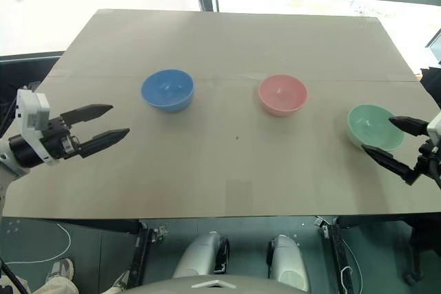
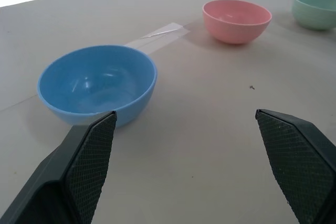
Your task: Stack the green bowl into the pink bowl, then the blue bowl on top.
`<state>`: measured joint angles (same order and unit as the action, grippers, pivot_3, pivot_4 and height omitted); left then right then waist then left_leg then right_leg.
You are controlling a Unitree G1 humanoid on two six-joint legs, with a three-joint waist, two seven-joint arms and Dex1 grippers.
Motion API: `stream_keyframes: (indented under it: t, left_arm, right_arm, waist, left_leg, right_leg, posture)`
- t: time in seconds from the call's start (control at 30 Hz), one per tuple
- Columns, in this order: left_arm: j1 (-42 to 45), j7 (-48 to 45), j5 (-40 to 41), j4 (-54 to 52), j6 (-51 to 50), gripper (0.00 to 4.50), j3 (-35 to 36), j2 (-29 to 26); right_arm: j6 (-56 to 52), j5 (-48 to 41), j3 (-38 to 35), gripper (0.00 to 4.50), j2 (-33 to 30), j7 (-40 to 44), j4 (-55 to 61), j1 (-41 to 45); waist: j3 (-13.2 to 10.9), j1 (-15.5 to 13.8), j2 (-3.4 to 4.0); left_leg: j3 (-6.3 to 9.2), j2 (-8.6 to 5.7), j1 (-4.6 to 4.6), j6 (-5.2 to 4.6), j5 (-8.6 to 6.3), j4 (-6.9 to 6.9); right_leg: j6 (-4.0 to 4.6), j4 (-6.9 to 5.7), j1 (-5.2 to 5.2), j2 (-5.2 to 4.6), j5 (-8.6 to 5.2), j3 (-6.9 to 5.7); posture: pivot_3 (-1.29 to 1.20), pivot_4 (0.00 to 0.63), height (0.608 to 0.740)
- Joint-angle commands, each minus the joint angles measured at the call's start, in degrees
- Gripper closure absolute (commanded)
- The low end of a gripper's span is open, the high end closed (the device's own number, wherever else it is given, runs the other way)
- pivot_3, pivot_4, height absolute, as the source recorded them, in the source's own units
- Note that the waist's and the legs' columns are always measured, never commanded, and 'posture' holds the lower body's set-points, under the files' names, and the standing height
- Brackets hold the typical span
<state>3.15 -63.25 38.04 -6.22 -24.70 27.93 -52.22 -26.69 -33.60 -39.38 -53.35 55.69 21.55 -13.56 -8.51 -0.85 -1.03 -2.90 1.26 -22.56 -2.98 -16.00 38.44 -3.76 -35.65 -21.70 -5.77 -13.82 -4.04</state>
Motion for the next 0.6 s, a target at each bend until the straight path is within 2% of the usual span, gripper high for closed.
stream_keyframes:
  t: [0.03,0.23,0.37,0.47,0.6]
  left_arm:
    - [1.0,0.1,0.7,-1.2,-0.3,0.0,1.0,-0.9]
    - [2.2,3.2,2.6,-6.1,-1.6,0.0,-1.0,2.6]
    - [3.1,4.2,3.9,-9.0,-1.7,0.0,-3.3,5.1]
    - [4.1,5.8,5.2,-11.1,-2.5,0.0,-5.0,7.4]
    - [4.7,7.1,6.9,-14.5,-2.6,0.0,-6.9,10.2]
  right_arm:
    - [0.4,-0.2,1.1,0.07,-0.5,-0.6,0.8,2.4]
    - [-0.4,1.6,12.8,0.07,3.0,-6.5,3.6,10.5]
    - [1.1,8.9,24.6,0.07,4.4,-10.5,2.6,18.9]
    - [2.5,15.3,34.8,0.07,7.9,-12.5,-2.6,28.0]
    - [10.7,27.2,47.6,0.07,13.5,-13.1,-14.9,39.2]
  waist:
    - [0.0,0.0,0.0]
    - [0.0,0.1,0.0]
    - [0.0,0.1,0.0]
    - [0.0,0.2,-0.02]
    - [0.0,0.6,-0.03]
  left_leg:
    - [0.0,0.0,0.0,0.0,0.0,0.0]
    - [-0.05,0.02,0.08,0.01,0.01,0.04]
    - [-0.05,0.0,0.03,0.01,0.01,0.03]
    - [-0.06,-0.01,0.04,0.02,0.01,0.05]
    - [-0.12,-0.03,0.07,0.03,0.02,0.08]
  right_leg:
    - [0.0,0.0,0.0,0.0,0.0,0.0]
    - [0.0,-0.12,0.0,-0.01,0.0,0.1]
    - [0.0,-0.1,-0.04,-0.01,0.01,0.1]
    - [0.0,-0.11,-0.04,0.0,0.01,0.09]
    - [0.0,-0.15,-0.05,0.03,0.01,0.14]
  posture:
    - [0.0,0.15,0.74]
    - [0.0,0.15,0.74]
    - [0.0,0.15,0.74]
    - [0.0,0.15,0.74]
    - [0.0,0.15,0.74]
